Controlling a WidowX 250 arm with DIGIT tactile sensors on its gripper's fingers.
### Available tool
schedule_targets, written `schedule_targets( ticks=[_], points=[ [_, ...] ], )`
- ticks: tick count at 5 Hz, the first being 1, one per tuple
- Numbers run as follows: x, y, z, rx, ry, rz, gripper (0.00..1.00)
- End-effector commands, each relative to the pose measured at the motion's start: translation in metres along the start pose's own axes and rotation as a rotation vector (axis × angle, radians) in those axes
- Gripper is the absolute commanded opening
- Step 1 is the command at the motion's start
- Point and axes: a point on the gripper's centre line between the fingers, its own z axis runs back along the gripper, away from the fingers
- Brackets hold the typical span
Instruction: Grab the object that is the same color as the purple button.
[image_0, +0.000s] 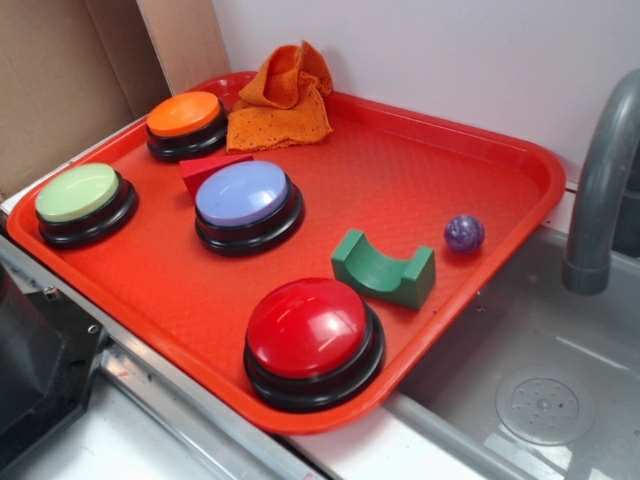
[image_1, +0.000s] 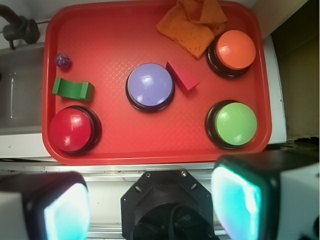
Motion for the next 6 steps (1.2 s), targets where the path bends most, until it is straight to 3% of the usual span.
schedule_targets(
  ticks=[1, 4, 6],
  points=[
    [0.000, 0.000, 0.000, 0.000, 0.000, 0.000, 1.00],
    [0.063, -0.022, -0.035, 0.026, -0.007, -0.419, 1.00],
    [0.113, -0.058, -0.087, -0.019, -0.020, -0.700, 1.00]
  ],
)
